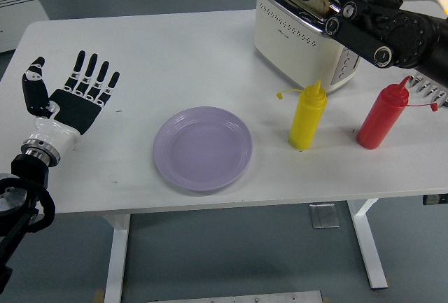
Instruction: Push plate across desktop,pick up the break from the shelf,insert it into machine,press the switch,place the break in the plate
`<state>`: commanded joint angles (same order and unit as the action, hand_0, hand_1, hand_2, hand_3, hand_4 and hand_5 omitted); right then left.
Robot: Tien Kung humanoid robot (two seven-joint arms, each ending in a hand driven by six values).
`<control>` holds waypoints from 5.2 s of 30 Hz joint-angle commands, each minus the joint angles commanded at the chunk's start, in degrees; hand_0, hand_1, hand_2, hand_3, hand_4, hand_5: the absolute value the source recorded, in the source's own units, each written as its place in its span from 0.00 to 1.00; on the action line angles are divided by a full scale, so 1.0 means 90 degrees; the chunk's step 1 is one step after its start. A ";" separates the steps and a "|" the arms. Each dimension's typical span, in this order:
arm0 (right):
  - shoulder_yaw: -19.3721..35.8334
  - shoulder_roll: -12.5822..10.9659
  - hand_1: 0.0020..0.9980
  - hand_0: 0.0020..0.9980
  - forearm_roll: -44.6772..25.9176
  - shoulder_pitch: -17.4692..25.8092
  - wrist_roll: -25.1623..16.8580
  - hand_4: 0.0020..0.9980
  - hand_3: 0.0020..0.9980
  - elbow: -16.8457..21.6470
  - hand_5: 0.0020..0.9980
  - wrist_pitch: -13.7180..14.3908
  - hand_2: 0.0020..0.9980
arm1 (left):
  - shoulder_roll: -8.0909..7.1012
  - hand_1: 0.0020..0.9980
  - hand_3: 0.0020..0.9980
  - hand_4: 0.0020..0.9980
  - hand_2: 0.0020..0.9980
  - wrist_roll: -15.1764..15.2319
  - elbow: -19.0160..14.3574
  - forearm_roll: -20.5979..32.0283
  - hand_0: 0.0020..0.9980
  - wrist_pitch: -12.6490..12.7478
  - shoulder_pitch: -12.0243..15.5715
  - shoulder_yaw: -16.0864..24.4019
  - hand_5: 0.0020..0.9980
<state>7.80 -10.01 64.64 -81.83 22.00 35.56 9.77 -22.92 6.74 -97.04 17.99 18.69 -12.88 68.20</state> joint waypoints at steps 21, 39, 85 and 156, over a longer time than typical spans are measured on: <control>0.1718 -0.0653 0.44 0.35 0.1177 0.0020 0.0237 0.30 0.44 0.1203 0.00 0.0083 0.47 | 0.0012 0.74 0.74 0.71 0.73 -0.0007 -0.0006 -0.0013 0.81 0.0002 0.0041 0.0046 1.00; 0.2719 -0.1242 0.44 0.34 0.1997 0.0159 0.0409 0.32 0.44 0.3067 0.00 0.0174 0.46 | 0.0040 0.74 0.74 0.71 0.73 -0.0011 -0.0002 -0.0020 0.81 -0.0003 0.0068 0.0069 1.00; 0.0997 -0.1045 0.40 0.28 -0.1807 0.1138 0.1492 0.33 0.42 0.5273 0.00 -0.0008 0.43 | 0.0090 0.74 0.74 0.71 0.73 0.0014 0.0219 -0.0123 0.81 -0.0043 0.0114 0.0173 1.00; 0.0220 -0.0269 0.56 0.49 -0.3157 0.1409 0.0526 0.37 0.51 0.4448 0.00 0.0043 0.55 | 0.0148 0.74 0.73 0.72 0.72 0.0157 0.0681 -0.0352 0.81 -0.0042 0.0189 0.0571 1.00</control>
<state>9.78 -12.43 36.23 -69.15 26.73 75.59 10.16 -21.59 8.16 -90.90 14.82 18.30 -11.18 73.34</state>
